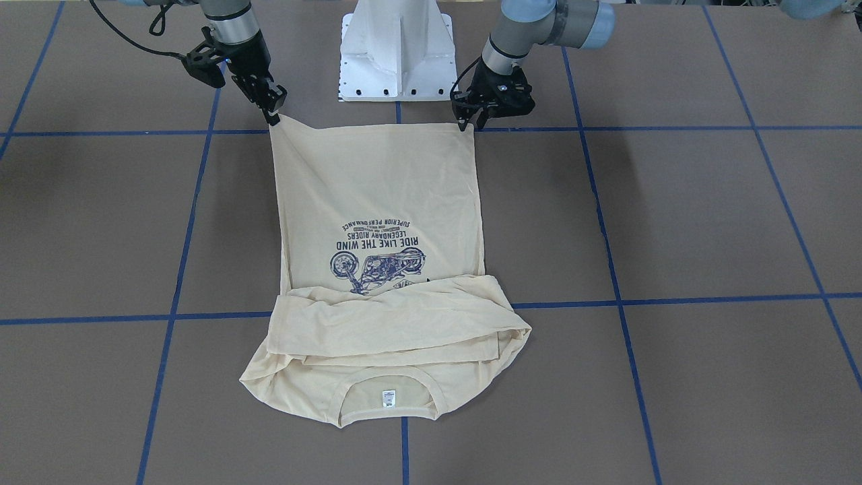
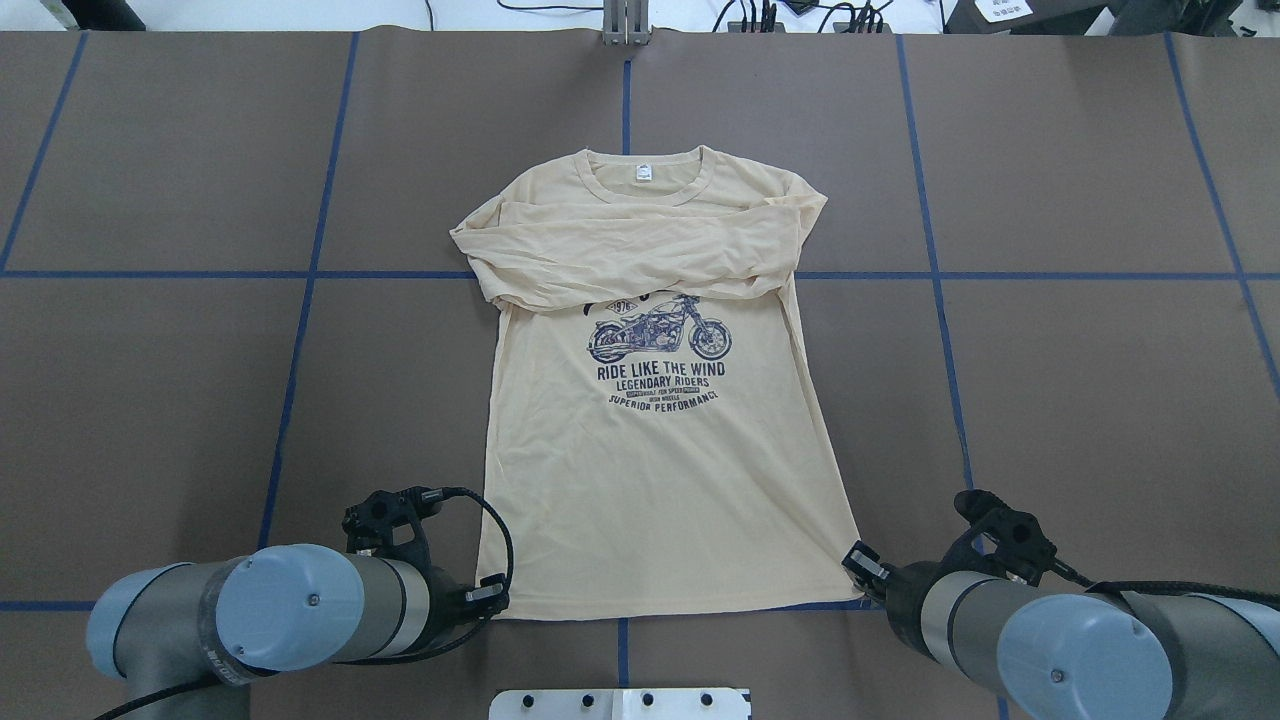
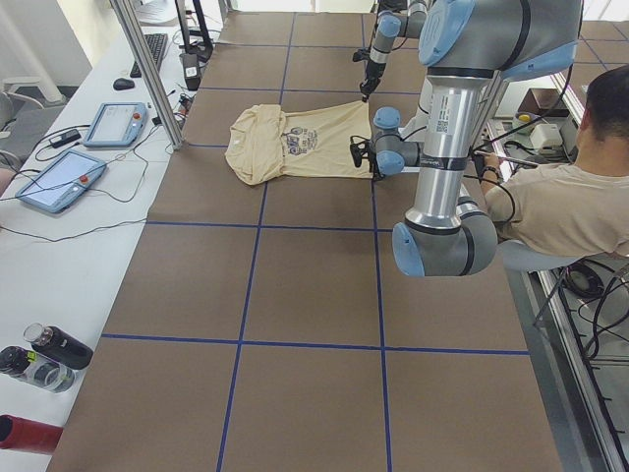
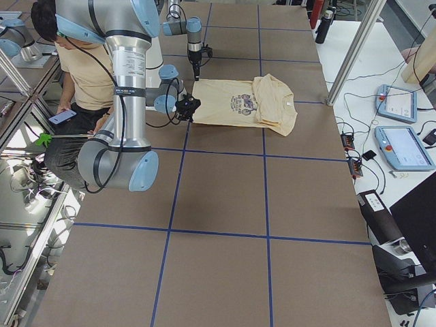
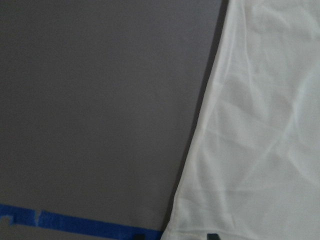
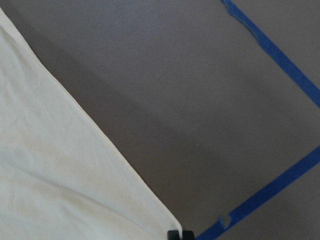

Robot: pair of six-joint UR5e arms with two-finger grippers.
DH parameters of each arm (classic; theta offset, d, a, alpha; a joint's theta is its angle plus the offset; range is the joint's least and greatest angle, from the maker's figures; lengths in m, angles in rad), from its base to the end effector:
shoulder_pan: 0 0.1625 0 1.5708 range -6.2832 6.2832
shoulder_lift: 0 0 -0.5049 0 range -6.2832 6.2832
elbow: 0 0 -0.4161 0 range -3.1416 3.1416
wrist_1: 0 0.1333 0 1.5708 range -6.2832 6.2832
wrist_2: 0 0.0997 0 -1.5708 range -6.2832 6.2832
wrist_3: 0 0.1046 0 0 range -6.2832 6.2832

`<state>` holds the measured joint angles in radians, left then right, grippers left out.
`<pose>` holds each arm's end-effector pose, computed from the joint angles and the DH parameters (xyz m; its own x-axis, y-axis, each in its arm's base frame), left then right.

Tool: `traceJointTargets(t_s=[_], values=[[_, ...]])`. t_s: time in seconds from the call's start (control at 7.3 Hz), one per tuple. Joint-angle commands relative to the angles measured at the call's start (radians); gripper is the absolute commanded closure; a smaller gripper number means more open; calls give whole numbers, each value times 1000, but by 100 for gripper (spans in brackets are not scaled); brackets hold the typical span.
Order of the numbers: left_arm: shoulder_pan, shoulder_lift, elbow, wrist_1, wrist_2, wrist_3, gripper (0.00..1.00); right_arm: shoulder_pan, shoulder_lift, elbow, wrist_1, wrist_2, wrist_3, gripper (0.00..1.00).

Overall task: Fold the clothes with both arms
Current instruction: 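Grasp both hem corners nearest the robot with left and right grippers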

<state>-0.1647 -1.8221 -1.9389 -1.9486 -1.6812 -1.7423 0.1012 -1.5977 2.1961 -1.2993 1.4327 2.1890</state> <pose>0.5776 -0.2194 0.3826 0.5152 -0.2576 -0.8174 0.1620 0.9658 -0.2023 -0.4563 -0.1948 0.4234 0.4042 0.6180 0.6743 -0.5387 0.7566 -0.3706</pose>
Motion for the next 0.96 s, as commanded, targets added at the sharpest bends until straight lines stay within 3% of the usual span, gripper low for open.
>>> traceJointTargets(t_s=[0.0,0.27,0.55,0.69,0.82], values=[[1,0,-6,0,-2,-2,100,0,-1,-1,0,0,0,100],[-1,1,-17,0,-2,-14,100,0,-1,-1,0,0,0,100],[-4,18,-107,52,-34,-16,100,11,-1,19,0,2,0,100],[-13,20,-148,72,-35,-44,100,32,-2,54,0,24,0,100],[-22,20,-201,82,-35,-61,100,110,-1,72,0,114,0,100]])
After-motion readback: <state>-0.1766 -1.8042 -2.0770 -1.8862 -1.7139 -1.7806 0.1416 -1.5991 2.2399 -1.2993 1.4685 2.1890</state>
